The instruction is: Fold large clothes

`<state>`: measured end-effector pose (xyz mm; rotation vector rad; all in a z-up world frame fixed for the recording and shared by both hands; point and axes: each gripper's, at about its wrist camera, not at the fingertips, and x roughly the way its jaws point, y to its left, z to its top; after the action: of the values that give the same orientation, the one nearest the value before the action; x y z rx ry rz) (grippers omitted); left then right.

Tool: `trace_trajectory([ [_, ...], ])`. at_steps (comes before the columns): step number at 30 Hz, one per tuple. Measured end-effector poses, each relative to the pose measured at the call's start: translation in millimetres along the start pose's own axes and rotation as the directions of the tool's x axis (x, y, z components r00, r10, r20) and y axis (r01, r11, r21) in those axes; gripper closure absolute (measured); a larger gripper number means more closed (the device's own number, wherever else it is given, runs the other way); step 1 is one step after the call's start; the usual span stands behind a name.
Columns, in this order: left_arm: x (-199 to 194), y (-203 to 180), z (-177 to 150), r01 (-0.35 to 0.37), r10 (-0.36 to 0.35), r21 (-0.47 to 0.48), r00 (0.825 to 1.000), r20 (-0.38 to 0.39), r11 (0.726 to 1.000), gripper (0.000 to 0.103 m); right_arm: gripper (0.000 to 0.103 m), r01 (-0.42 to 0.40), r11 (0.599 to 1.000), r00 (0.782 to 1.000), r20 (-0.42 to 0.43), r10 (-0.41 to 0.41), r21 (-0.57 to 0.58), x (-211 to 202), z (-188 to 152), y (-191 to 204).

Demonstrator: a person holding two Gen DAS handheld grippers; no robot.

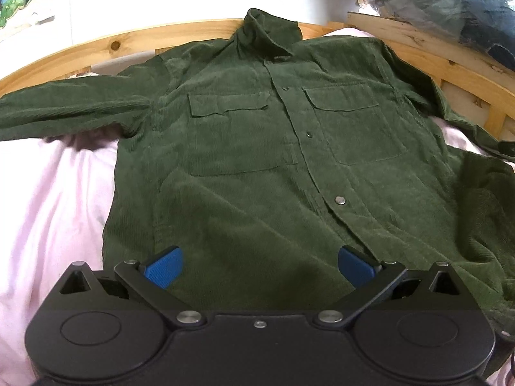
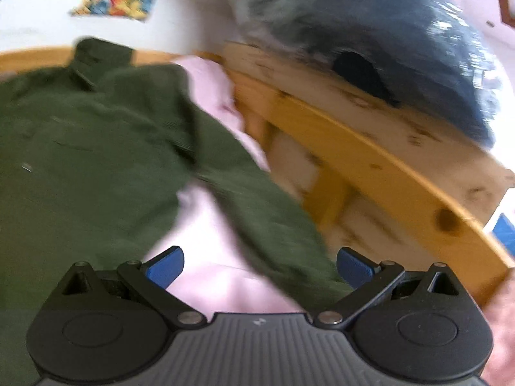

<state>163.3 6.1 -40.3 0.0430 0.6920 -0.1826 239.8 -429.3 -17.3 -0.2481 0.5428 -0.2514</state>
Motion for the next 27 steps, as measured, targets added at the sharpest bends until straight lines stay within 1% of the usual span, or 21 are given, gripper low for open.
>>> trace_trajectory([
  [1, 1, 2, -1, 0.001, -0.001, -0.007, 1.0, -0.004, 1.0, 0.001, 0.0, 0.023, 1.0, 1.0, -0.008, -0.023, -0.011, 2, -1, -6],
  [2, 2, 4, -1, 0.003, -0.004, -0.016, 1.0, -0.009, 1.0, 0.001, 0.0, 0.027, 0.999, 0.999, -0.017, -0.028, -0.028, 6, -2, -9],
  [4, 4, 6, -1, 0.013, -0.013, -0.034, 1.0, -0.021, 0.999, 0.001, 0.0, 0.007, 0.998, 0.997, -0.076, -0.012, -0.069, 20, -2, -14],
  [6, 6, 7, -1, 0.019, -0.021, -0.043, 0.999, -0.029, 0.999, 0.001, 0.002, -0.021, 0.999, 0.994, -0.111, 0.016, -0.05, 28, -1, -22],
  [8, 7, 8, -1, 0.019, -0.021, -0.039, 0.999, -0.03, 0.999, 0.001, 0.004, -0.038, 0.999, 0.99, -0.133, 0.041, 0.028, 28, -2, -33],
  [10, 5, 8, -1, 0.018, -0.019, -0.039, 0.999, -0.026, 0.999, 0.001, 0.004, -0.043, 0.989, 0.989, -0.132, 0.061, 0.139, 21, -4, -48],
  [11, 3, 9, -1, 0.019, -0.02, -0.044, 1.0, -0.022, 0.999, 0.001, 0.002, -0.04, 0.98, 0.99, -0.129, 0.065, 0.193, 17, -6, -56],
  [13, 0, 11, -1, 0.017, -0.017, -0.051, 1.0, -0.013, 0.999, 0.001, 0.0, -0.021, 0.951, 0.991, -0.118, 0.06, 0.308, 9, -14, -71],
  [15, -3, 13, -1, 0.013, -0.013, -0.059, 1.0, -0.005, 0.998, 0.001, 0.0, -0.005, 0.917, 0.99, -0.125, 0.059, 0.4, 13, -20, -84],
  [17, -3, 15, -1, 0.012, -0.013, -0.073, 1.0, -0.003, 0.997, 0.001, 0.003, -0.013, 0.875, 0.985, -0.143, 0.093, 0.485, 21, -25, -95],
  [18, -2, 16, -2, 0.015, -0.016, -0.081, 1.0, -0.008, 0.997, 0.001, 0.003, -0.021, 0.868, 0.984, -0.142, 0.105, 0.497, 23, -27, -96],
  [19, -1, 16, -2, 0.02, -0.022, -0.088, 1.0, -0.016, 0.996, 0.001, 0.005, -0.016, 0.88, 0.985, -0.143, 0.095, 0.474, 22, -28, -95],
  [20, 0, 16, -1, 0.024, -0.026, -0.089, 0.999, -0.024, 0.996, 0.001, 0.005, -0.006, 0.909, 0.986, -0.147, 0.074, 0.417, 22, -27, -89],
  [21, 2, 15, 0, 0.027, -0.03, -0.088, 0.999, -0.03, 0.996, 0.001, 0.005, 0.012, 0.945, 0.988, -0.152, 0.04, 0.327, 21, -26, -80],
  [22, 1, 14, 0, 0.028, -0.031, -0.083, 0.999, -0.031, 0.996, 0.001, 0.005, 0.039, 0.977, 0.989, -0.148, -0.008, 0.208, 19, -26, -67],
  [23, 0, 14, 0, 0.028, -0.03, -0.078, 0.999, -0.026, 0.997, 0.001, 0.005, 0.064, 0.994, 0.989, -0.138, -0.051, 0.091, 17, -25, -56],
  [24, -1, 14, 0, 0.027, -0.029, -0.074, 0.999, -0.017, 0.997, 0.001, 0.005, 0.082, 0.996, 0.989, -0.125, -0.084, -0.021, 16, -25, -45],
  [25, -3, 14, 0, 0.025, -0.026, -0.071, 1.0, -0.009, 0.997, 0.001, 0.007, 0.088, 0.99, 0.988, -0.114, -0.1, -0.11, 15, -26, -36],
  [26, -5, 15, 0, 0.022, -0.022, -0.072, 1.0, -0.003, 0.997, 0.001, 0.012, 0.083, 0.985, 0.988, -0.116, -0.101, -0.153, 17, -25, -31],
  [27, -6, 16, 1, 0.019, -0.019, -0.076, 1.0, 0.002, 0.997, 0.001, 0.016, 0.069, 0.987, 0.987, -0.131, -0.088, -0.148, 19, -24, -32],
])
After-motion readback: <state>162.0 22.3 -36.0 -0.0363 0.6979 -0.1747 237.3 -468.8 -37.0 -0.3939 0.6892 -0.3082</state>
